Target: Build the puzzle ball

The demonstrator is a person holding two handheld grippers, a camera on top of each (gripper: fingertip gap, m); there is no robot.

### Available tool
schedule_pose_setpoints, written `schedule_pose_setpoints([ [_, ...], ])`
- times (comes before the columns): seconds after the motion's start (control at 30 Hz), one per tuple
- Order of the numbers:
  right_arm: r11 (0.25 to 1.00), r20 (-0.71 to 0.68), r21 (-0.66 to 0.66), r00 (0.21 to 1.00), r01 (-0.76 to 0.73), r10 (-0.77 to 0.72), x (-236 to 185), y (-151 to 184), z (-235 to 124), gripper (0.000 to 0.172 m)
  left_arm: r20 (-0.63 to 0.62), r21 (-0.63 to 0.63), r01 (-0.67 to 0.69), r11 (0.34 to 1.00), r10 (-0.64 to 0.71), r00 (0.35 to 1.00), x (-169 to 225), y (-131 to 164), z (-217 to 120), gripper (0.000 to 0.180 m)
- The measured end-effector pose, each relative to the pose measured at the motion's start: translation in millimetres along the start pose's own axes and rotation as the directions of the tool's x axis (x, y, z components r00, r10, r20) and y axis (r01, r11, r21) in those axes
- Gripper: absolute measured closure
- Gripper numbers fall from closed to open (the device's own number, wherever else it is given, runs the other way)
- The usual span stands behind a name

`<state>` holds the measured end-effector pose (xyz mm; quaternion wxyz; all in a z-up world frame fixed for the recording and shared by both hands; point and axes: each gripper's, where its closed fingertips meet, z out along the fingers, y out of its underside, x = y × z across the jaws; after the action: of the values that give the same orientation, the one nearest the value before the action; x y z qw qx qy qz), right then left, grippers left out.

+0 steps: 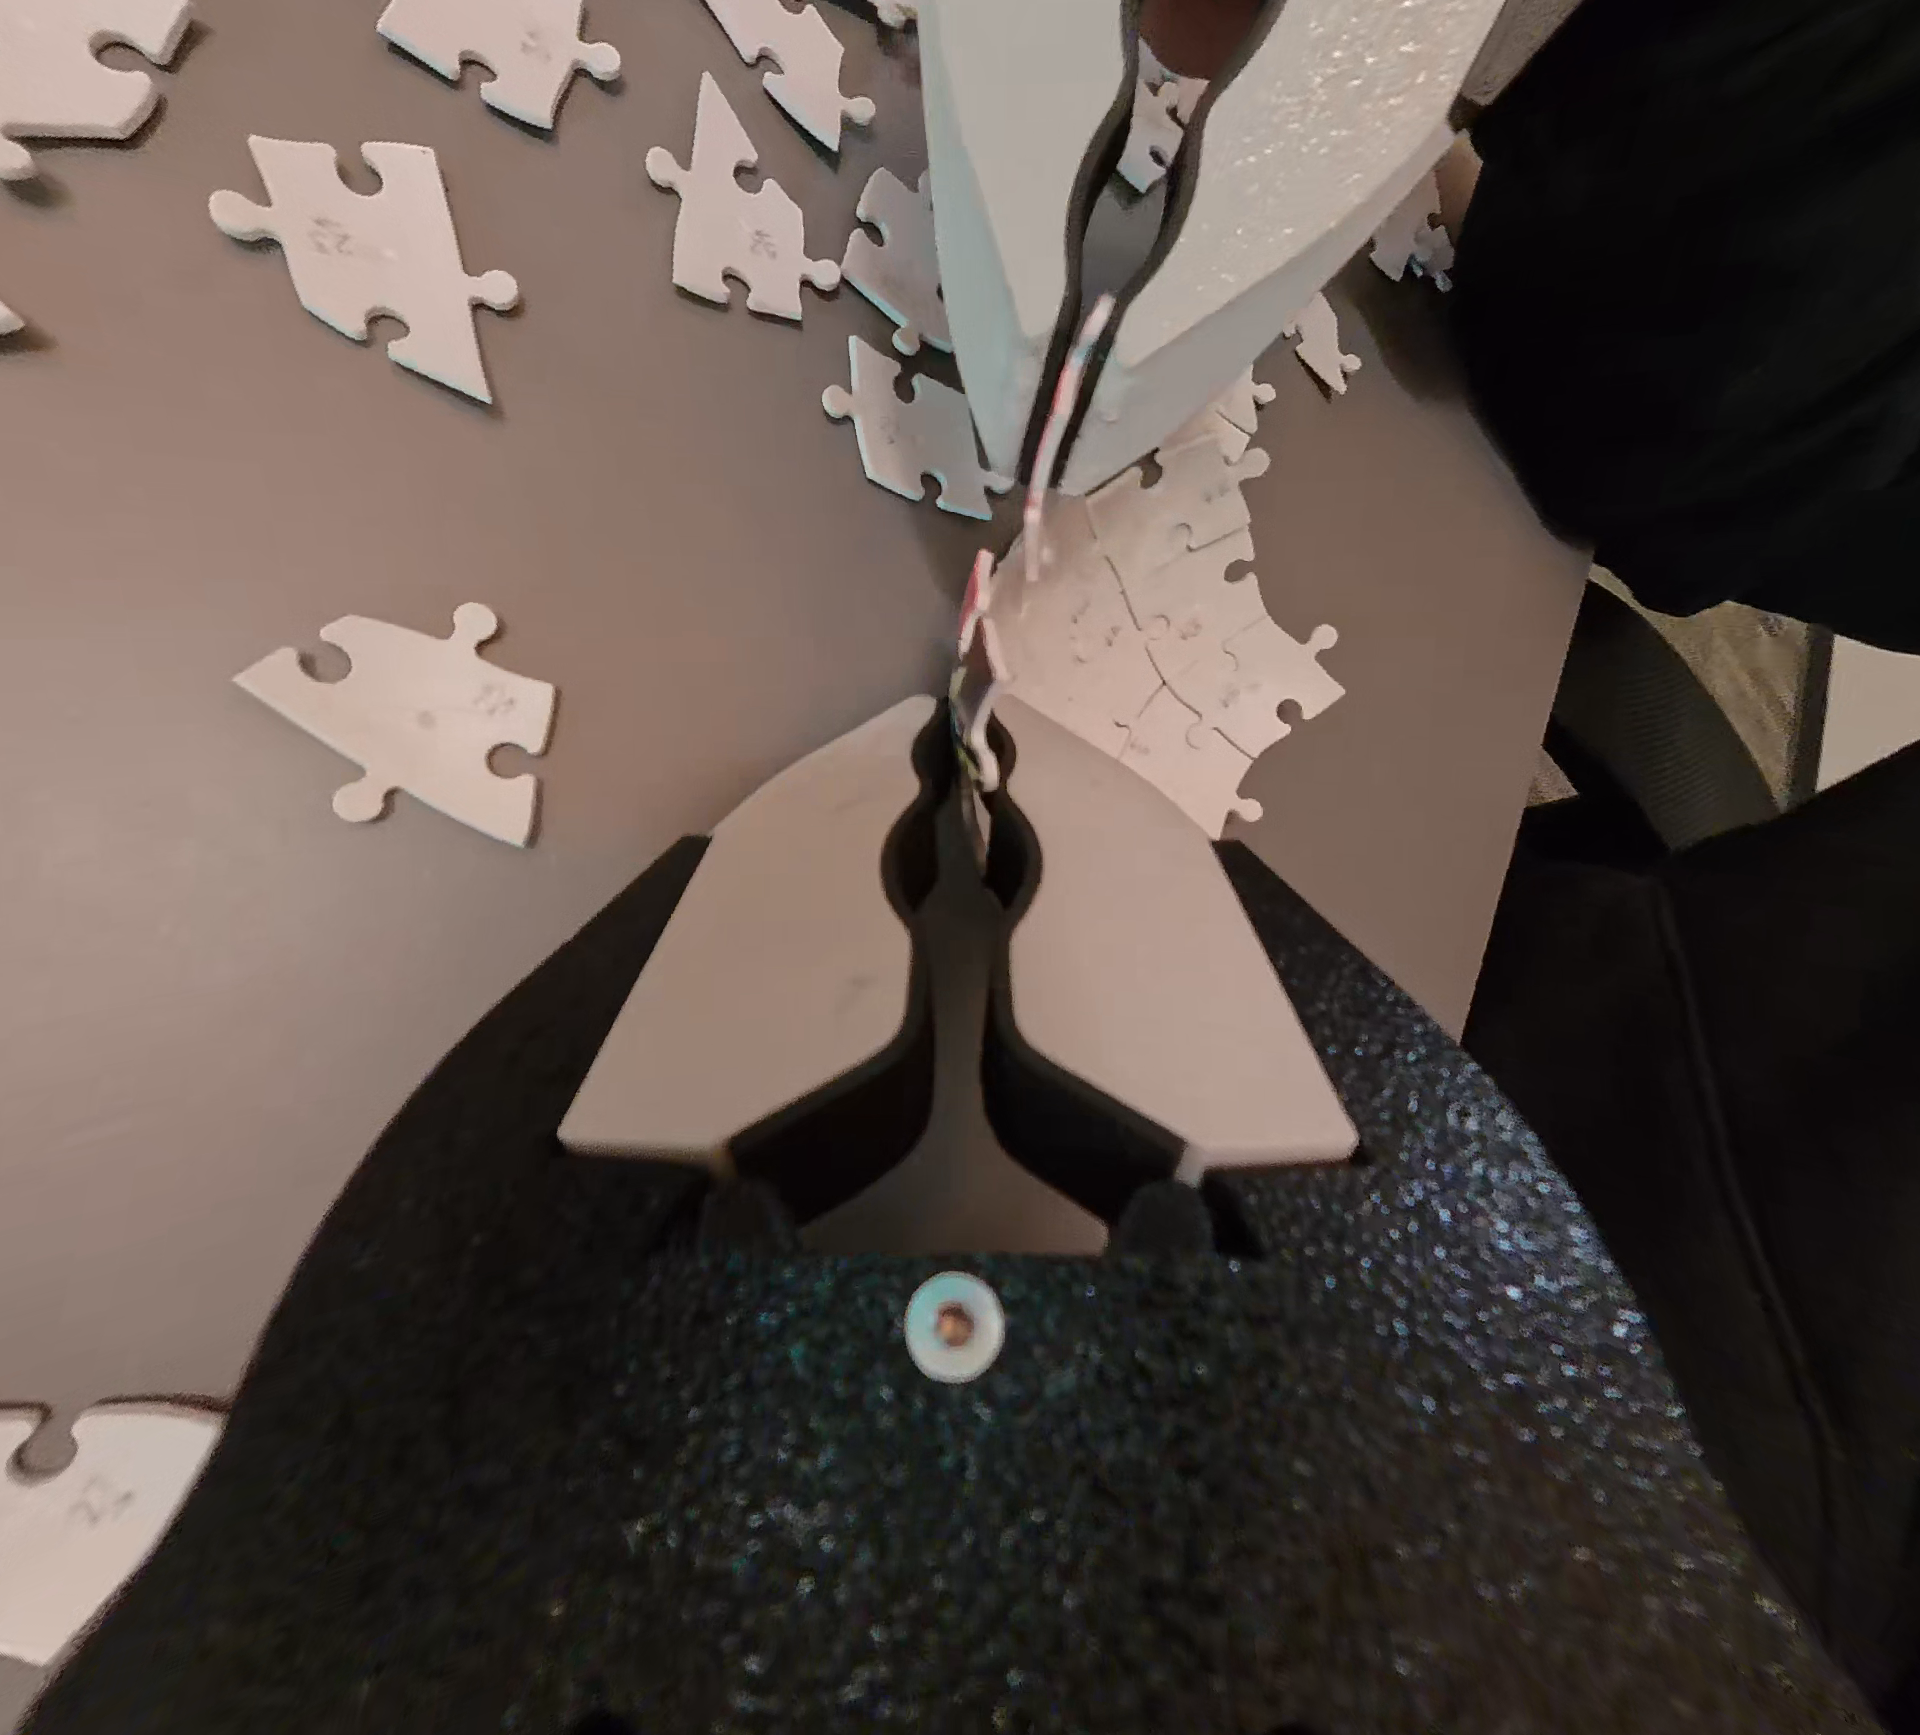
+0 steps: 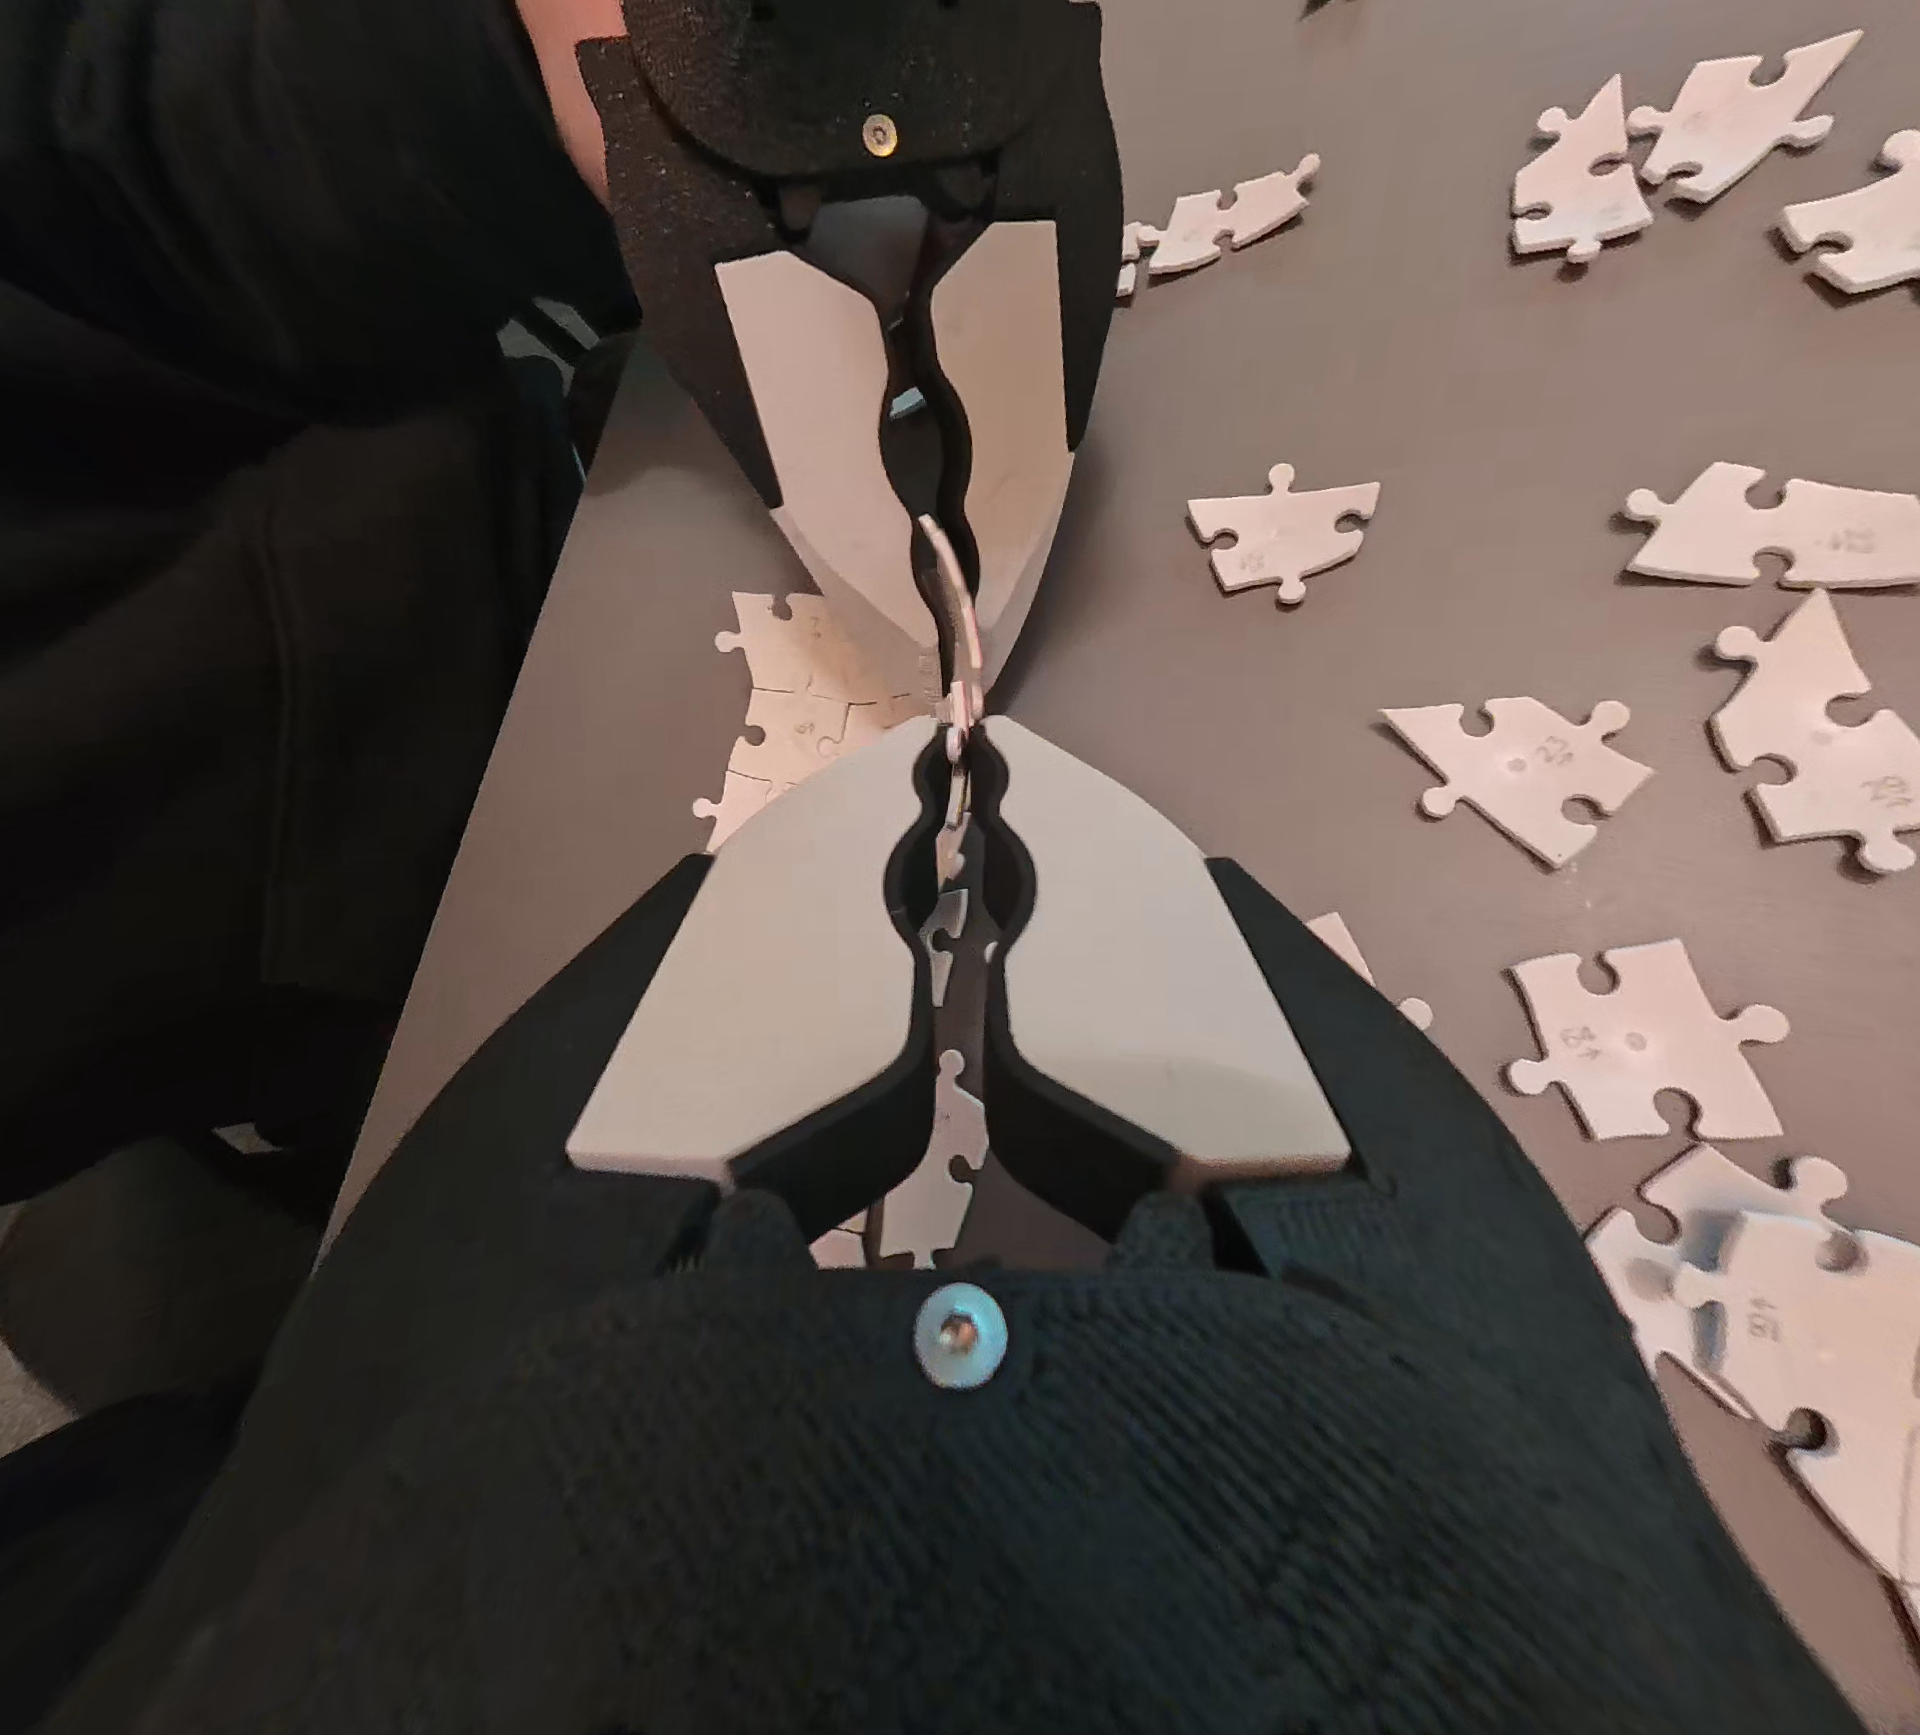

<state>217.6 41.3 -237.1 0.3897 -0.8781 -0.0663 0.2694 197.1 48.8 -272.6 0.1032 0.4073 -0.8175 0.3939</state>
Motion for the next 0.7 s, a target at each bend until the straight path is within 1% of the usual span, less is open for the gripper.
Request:
schedule_pose_setpoints([
  [0.3,0.996,-0.027,-0.064,0.998,0.063,-0.065,0.7,6.2,10.0,0.169,-0.018,0.020,0.015,1.000,-0.015,1.000,-1.7,-0.7,-0.3,0.177],
  [0.43,0.998,-0.049,-0.048,0.997,0.051,-0.053,3.2,2.0,10.5,0.169,-0.022,0.032,0.016,0.999,-0.016,1.000,-1.7,-2.0,0.0,0.177],
  [0.53,0.996,-0.069,-0.072,0.995,0.060,-0.065,6.1,5.3,11.5,0.168,-0.019,0.034,0.011,0.999,-0.011,1.000,-2.2,-2.0,0.5,0.177],
  [0.7,0.996,-0.072,-0.072,0.995,0.061,-0.066,6.0,4.5,14.1,0.168,-0.019,0.040,0.012,0.999,-0.011,1.000,-2.4,-3.0,1.0,0.177],
])
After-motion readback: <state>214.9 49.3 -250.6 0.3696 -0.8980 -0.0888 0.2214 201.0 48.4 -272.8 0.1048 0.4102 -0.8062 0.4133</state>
